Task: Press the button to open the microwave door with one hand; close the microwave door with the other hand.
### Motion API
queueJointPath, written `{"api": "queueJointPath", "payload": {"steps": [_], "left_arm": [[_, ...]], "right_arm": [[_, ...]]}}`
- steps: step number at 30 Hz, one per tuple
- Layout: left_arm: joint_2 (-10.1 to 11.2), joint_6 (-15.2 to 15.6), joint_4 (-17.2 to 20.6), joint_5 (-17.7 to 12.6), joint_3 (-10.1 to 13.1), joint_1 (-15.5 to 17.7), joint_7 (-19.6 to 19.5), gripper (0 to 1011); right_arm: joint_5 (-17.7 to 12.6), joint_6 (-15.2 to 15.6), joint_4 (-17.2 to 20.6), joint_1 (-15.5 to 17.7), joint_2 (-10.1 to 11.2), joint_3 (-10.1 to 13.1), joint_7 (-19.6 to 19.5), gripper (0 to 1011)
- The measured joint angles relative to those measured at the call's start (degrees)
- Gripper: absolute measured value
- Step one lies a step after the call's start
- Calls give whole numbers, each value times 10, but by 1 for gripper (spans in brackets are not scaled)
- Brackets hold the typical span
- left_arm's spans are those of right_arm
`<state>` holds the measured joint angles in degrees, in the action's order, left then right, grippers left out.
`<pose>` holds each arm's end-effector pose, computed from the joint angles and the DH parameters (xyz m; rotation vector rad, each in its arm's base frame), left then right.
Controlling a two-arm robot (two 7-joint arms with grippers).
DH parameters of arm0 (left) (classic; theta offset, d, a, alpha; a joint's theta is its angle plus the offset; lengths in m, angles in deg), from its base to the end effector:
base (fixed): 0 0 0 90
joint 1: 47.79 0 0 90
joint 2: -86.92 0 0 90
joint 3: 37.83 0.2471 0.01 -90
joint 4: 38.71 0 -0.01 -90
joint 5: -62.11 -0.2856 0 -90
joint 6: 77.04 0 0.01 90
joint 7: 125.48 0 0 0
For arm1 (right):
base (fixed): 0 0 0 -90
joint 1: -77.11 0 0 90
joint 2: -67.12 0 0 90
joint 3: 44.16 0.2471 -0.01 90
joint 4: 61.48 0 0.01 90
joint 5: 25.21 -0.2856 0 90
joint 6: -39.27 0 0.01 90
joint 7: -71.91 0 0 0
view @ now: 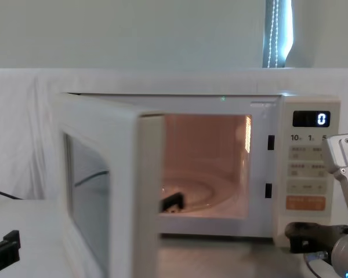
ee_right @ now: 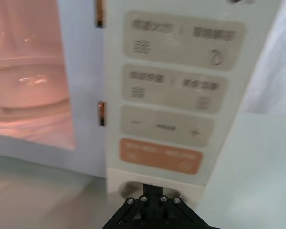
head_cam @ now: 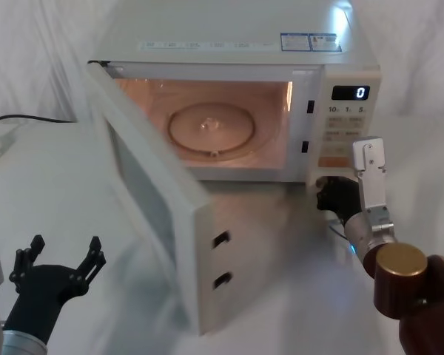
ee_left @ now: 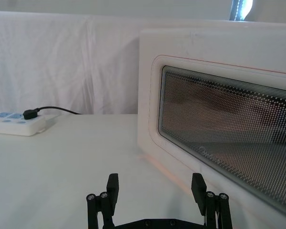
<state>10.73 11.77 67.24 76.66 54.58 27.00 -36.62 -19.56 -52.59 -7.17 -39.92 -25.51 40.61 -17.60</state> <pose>0.2408 0.0298 -0.2450 -0.0380 0.0141 1.4461 0.4104 0.0419 -0.2688 -0.1671 0.0058 -1.4481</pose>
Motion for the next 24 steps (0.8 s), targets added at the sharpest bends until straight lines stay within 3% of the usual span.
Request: {"api": "queueJointPath", "payload": {"steps": [13,24], "left_arm": [[0,0,0,0,0,0,0,1001],[0,0,0,0,0,0,0,1001]], "right_arm": [[-2,41,92,59,6,-16,18,0],[-10,50,174,118,13,-22,31,0]]}}
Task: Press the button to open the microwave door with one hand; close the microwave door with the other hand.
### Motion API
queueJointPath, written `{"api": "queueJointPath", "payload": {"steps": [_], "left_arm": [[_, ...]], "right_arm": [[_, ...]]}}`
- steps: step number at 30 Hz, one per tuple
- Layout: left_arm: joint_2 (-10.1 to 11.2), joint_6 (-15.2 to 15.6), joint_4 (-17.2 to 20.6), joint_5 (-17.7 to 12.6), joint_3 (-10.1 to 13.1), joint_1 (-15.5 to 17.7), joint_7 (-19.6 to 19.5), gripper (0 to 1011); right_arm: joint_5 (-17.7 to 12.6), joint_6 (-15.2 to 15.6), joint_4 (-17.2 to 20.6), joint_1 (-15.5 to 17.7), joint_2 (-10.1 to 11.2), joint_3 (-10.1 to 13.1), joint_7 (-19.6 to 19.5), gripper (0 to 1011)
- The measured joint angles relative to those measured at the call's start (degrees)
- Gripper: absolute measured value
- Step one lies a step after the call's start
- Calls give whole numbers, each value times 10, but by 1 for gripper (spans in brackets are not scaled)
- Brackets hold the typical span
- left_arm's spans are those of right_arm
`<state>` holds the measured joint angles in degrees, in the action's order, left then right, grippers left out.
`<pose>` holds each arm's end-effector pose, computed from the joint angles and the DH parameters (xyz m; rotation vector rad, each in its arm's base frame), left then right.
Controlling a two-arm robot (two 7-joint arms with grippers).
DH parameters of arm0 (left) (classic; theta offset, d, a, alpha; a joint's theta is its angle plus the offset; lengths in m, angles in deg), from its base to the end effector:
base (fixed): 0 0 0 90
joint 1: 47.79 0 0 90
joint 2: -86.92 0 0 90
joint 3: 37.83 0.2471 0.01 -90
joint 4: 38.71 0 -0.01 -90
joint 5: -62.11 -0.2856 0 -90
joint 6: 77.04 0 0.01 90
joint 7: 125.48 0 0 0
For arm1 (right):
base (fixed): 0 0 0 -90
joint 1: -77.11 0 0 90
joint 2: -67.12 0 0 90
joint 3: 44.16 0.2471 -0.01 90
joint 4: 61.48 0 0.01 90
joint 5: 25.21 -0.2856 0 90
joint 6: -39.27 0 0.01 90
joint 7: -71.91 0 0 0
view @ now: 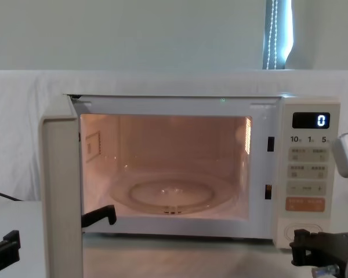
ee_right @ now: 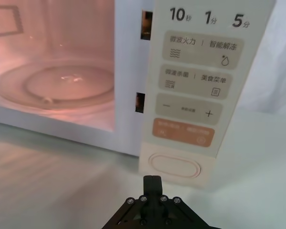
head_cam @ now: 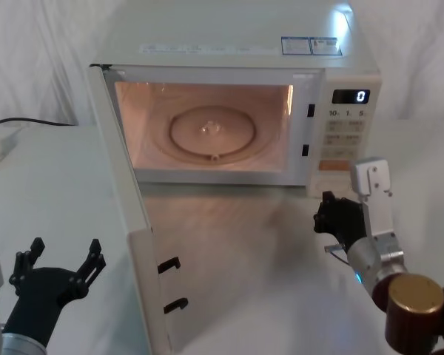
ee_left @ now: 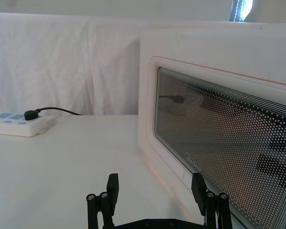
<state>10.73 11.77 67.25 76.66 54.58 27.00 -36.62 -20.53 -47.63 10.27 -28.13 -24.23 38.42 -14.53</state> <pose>0.2408 0.0298 -0.2449 -0.0382 0.0140 1.4460 0.3667 0.0453 -0.2615 -0.1527 0.0045 -1.3758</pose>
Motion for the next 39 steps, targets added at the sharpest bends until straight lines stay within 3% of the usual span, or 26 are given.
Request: {"api": "queueJointPath", "payload": {"steps": [13,18,25,39], "left_arm": [[0,0,0,0,0,0,0,1001],[0,0,0,0,0,0,0,1001],[0,0,0,0,0,0,0,1001],[0,0,0,0,0,0,0,1001]], "right_arm": [[-33,-23,106,75,26,-12,37,33],[-41,-31,148,108,39,-11,38,174],[-53,-39,178,137,53,-1,37,402],[-61,-65,174,156,69,22,25,834]]}}
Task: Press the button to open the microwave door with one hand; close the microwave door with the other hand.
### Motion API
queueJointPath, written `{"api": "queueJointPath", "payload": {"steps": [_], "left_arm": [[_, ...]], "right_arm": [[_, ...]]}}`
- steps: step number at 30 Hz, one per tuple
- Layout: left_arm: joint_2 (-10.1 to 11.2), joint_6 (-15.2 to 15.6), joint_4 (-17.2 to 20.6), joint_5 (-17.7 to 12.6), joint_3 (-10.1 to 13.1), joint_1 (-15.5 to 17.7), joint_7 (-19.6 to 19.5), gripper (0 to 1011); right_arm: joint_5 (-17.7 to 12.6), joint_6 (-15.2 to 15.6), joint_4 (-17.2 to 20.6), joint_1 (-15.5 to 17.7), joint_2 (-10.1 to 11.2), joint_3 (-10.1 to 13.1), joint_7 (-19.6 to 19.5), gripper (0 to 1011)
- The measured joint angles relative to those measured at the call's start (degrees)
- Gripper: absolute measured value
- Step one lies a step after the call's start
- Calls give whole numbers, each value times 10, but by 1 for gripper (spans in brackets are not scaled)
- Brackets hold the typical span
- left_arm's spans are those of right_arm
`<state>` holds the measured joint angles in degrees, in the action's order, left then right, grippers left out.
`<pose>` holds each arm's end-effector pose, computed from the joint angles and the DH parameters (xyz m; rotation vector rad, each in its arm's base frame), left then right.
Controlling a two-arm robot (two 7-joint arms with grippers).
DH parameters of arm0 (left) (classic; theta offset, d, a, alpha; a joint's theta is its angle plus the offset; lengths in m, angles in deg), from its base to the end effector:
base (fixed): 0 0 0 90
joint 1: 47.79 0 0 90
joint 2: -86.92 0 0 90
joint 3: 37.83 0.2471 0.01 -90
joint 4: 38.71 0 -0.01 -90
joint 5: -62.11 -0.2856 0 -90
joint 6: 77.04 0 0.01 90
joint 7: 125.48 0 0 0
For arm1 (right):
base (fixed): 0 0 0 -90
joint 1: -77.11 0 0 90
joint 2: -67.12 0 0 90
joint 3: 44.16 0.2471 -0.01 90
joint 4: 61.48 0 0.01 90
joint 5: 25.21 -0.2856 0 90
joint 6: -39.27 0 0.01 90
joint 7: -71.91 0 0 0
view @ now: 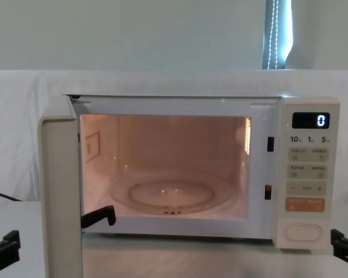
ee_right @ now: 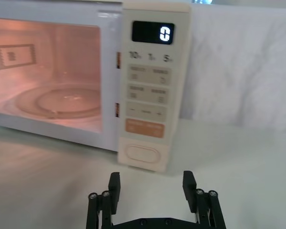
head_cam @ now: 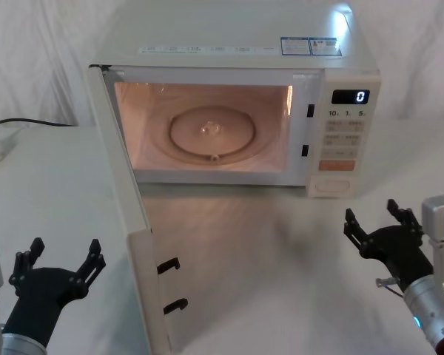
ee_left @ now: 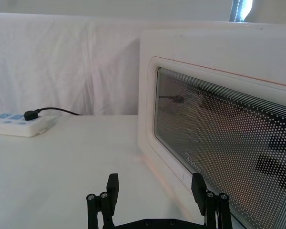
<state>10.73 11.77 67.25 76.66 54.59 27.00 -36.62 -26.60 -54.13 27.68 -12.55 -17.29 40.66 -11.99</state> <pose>0.2408 0.0297 -0.2449 -0.0382 0.0140 1.4459 0.3026 0.0020 -0.2641 -0.0331 -0.0781 -1.3718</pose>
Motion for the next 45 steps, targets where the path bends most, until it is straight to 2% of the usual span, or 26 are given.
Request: {"api": "queueJointPath", "payload": {"steps": [2,3,7,14,45], "left_arm": [[0,0,0,0,0,0,0,1001],[0,0,0,0,0,0,0,1001],[0,0,0,0,0,0,0,1001],[0,0,0,0,0,0,0,1001],[0,0,0,0,0,0,0,1001]], "right_arm": [[-1,-2,-3,0,1,4,-2,861],[-1,-4,-5,0,1,7,-4,918],[-3,-7,-11,1,2,17,-9,1001],[-3,-8,-18,1,-1,24,-14,1002],[-2,-8,-17,1,-1,22,-14,1002]]}}
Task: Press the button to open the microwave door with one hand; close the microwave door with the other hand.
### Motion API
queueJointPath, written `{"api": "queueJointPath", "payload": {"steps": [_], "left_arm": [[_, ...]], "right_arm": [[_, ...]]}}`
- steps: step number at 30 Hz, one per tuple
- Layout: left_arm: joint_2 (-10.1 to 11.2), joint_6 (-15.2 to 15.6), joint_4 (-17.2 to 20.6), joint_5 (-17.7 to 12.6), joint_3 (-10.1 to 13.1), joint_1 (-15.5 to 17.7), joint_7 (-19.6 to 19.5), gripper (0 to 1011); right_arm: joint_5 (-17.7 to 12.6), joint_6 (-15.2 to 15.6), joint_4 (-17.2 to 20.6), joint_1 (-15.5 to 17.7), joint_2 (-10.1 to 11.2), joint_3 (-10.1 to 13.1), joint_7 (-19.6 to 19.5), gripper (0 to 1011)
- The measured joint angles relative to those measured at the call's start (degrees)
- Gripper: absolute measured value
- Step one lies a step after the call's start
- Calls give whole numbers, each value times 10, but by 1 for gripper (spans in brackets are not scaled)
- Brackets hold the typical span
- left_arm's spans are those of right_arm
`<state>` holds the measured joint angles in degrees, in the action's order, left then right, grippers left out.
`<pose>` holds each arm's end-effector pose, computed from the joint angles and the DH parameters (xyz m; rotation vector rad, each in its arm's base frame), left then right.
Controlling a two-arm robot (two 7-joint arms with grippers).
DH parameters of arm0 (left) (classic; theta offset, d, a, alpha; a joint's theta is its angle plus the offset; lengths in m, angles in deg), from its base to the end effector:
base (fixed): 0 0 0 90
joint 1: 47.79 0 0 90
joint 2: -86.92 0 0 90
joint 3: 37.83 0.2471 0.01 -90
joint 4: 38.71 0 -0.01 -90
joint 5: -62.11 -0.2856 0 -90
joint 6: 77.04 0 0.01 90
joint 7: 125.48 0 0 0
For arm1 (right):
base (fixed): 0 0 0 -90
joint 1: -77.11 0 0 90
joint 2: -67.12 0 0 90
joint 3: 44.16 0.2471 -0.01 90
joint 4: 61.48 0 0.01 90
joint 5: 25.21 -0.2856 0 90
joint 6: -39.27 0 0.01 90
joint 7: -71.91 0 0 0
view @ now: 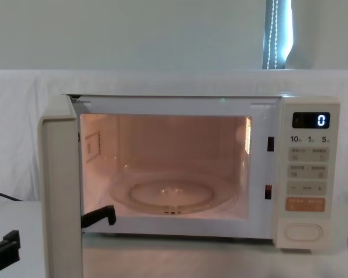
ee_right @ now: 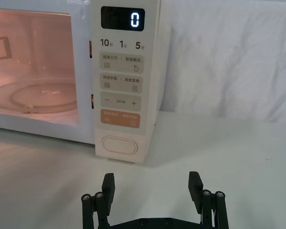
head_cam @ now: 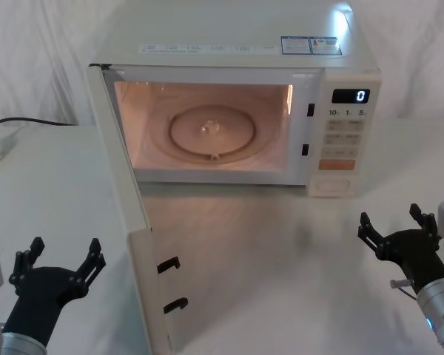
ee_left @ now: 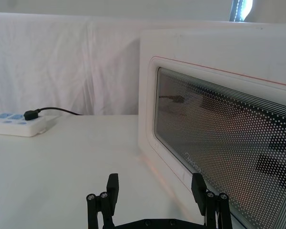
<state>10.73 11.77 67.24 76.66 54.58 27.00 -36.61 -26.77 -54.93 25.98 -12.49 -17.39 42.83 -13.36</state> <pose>0.2408 0.0298 -0.2450 -0.0380 0.0141 1.4463 0.3026 -0.0099 -0.2719 -0.0404 -0.0651 -1.4351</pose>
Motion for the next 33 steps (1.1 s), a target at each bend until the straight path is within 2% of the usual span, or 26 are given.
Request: {"api": "queueJointPath", "payload": {"steps": [33], "left_arm": [[0,0,0,0,0,0,0,1001]], "right_arm": [[0,0,0,0,0,0,0,1002]]}}
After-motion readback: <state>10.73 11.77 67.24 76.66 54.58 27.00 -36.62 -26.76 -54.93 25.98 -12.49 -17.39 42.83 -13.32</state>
